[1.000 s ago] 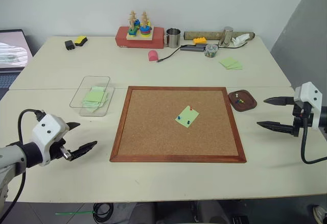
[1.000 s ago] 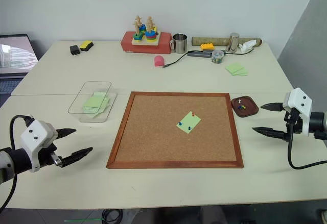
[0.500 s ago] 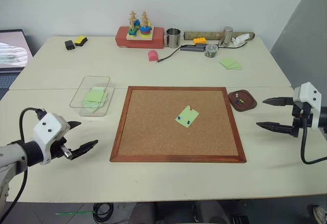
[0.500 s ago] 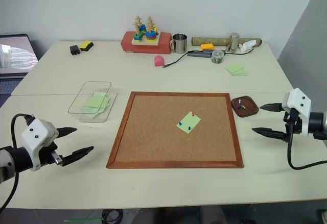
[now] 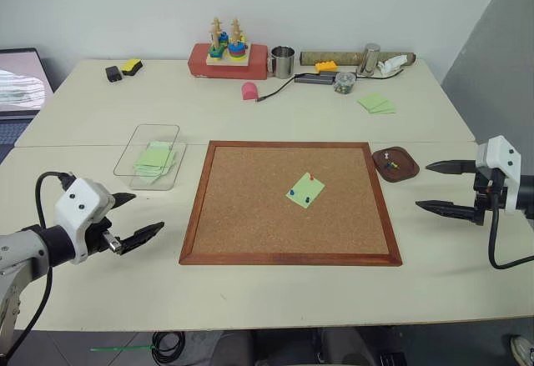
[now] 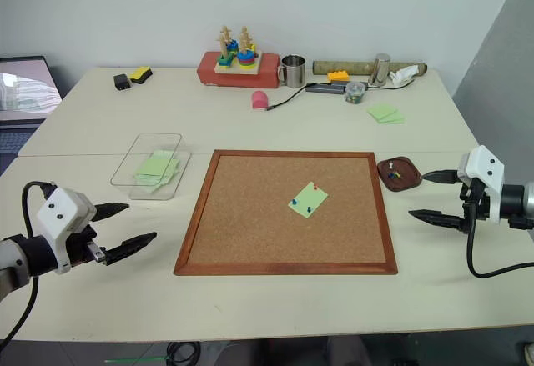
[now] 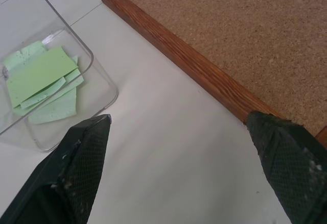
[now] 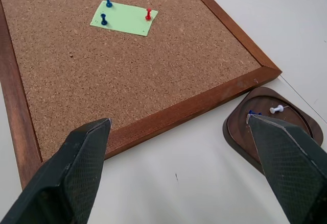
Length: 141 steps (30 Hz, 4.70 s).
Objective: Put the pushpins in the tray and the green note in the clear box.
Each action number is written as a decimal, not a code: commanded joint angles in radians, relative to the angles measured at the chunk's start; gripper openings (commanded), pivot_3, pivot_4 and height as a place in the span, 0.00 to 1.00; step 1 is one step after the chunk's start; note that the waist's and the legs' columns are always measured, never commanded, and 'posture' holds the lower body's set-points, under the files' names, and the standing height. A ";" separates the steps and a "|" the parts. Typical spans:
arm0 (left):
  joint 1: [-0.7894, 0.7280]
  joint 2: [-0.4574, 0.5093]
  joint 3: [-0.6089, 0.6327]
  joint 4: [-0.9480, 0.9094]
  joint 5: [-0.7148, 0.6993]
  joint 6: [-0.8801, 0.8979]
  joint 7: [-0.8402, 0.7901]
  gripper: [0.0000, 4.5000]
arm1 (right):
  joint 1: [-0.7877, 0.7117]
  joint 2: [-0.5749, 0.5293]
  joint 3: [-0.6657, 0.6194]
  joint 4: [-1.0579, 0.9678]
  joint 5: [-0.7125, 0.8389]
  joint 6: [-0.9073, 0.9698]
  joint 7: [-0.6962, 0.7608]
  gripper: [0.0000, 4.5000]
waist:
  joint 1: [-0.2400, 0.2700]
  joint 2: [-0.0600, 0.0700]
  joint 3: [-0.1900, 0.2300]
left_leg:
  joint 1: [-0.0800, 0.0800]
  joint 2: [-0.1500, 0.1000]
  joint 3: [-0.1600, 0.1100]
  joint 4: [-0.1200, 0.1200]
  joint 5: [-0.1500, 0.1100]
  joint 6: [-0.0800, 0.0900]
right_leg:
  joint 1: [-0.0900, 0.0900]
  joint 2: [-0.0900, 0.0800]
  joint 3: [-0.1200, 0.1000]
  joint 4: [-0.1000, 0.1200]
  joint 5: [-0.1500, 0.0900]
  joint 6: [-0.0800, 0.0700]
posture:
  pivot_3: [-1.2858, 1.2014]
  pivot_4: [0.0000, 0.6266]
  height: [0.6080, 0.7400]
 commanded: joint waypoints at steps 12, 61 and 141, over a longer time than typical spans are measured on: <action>-0.107 -0.009 -0.112 -0.102 -0.058 0.047 -0.041 0.91 | 0.085 0.030 -0.044 -0.242 0.066 0.109 -0.052 1.00 | 0.001 0.000 0.000 | 0.000 0.000 0.000 0.000 0.000 0.000 | 0.000 0.000 0.000 0.001 0.002 -0.003 | 0.52 0.24 1.00; -0.462 -0.449 -0.642 0.385 0.215 -0.240 0.016 0.01 | -0.368 0.630 0.352 0.255 -0.232 0.069 -0.500 0.96 | 0.016 0.000 -0.002 | 0.001 -0.002 -0.003 0.002 0.000 0.000 | 0.001 0.000 -0.002 0.005 0.003 -0.002 | 0.52 0.24 1.00; -0.440 -0.449 -0.685 0.411 0.250 -0.258 0.019 0.00 | -0.242 0.353 0.126 0.179 -0.436 0.077 -0.741 0.69 | 0.016 0.003 -0.004 | 0.001 -0.003 -0.002 0.001 0.000 0.000 | 0.001 0.000 0.000 0.003 0.003 -0.002 | 0.52 0.24 1.00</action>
